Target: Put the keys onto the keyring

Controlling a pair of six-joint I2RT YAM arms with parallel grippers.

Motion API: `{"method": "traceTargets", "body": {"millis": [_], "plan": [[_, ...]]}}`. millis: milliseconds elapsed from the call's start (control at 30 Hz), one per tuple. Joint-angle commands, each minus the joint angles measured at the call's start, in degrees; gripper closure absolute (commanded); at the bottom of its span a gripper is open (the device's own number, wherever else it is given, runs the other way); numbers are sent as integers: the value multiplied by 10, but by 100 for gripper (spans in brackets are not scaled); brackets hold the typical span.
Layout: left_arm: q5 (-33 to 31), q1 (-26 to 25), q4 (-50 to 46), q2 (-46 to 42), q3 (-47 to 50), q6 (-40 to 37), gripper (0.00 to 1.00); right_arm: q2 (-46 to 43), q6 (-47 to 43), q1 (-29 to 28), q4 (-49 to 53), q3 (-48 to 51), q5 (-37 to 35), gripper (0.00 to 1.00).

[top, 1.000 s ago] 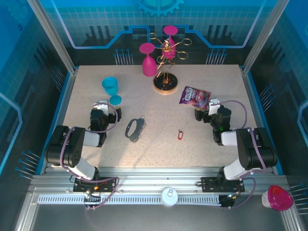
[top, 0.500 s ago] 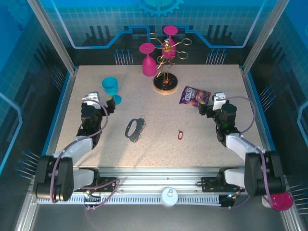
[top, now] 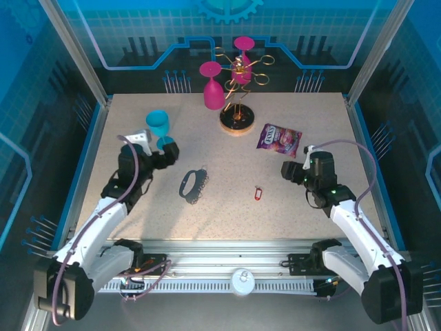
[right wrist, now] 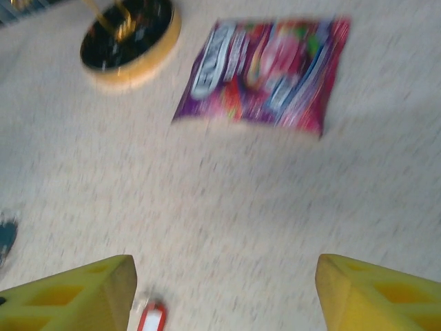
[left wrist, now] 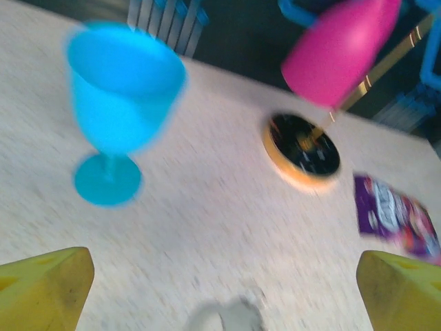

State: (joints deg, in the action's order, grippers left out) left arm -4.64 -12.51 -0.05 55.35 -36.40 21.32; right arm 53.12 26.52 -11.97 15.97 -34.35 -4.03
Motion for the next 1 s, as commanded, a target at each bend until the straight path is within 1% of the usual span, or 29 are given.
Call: {"method": "traceTargets", "body": {"millis": [0,100,200,433,500,567,600,667,733,767,800,933,967], "plan": [[-7,-69,-113,15,-34,30,3,-2,30,-46,121,-27,17,31],[-28,-126,-170,53,-59,33,6,3,27,-76,144,-38,10,31],[-48,-159,-222,107,-91,35,7,9,23,-87,147,-42,26,31],[-54,-171,-240,226,-163,62,13,46,-10,-93,138,-54,56,34],[-52,-172,-228,253,-183,52,14,64,-17,-96,137,-65,63,37],[-48,-172,-202,274,-194,-3,15,80,-21,-97,137,-79,67,37],[-45,-172,-191,285,-201,-50,17,86,-23,-98,138,-85,70,37],[-40,-169,-195,308,-222,-141,17,95,-29,-99,139,-95,75,37],[-1,-155,-227,340,-256,-222,20,97,-35,-99,139,-102,79,37],[29,-146,-250,358,-278,-256,24,99,-37,-99,139,-103,80,37],[47,-139,-267,373,-294,-283,26,99,-39,-99,139,-104,80,37],[102,-125,-321,427,-342,-419,29,97,-38,-99,137,-104,92,37],[108,-123,-330,440,-350,-450,31,96,-36,-100,137,-103,94,37]]}}
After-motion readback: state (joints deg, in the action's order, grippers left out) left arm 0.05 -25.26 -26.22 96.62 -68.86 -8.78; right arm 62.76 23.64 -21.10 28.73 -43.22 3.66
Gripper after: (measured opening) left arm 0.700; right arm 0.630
